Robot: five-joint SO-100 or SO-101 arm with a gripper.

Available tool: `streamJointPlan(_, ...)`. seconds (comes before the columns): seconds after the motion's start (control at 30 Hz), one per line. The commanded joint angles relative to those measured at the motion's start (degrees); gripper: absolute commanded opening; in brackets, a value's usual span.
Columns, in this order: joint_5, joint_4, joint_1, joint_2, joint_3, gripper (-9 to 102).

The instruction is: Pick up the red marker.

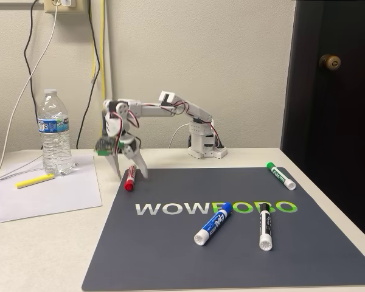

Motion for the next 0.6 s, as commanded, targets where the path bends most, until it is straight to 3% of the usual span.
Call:
streamJointPlan(0.0,-0.26,0.44,0.18,-0.18,-3.52,41)
streamJointPlan(0.27,0.97,0.44,0.35,-3.52,-6.77,23)
streamJointPlan(0.57,1.67,0.44,0.35,-5.54,-8.88,12)
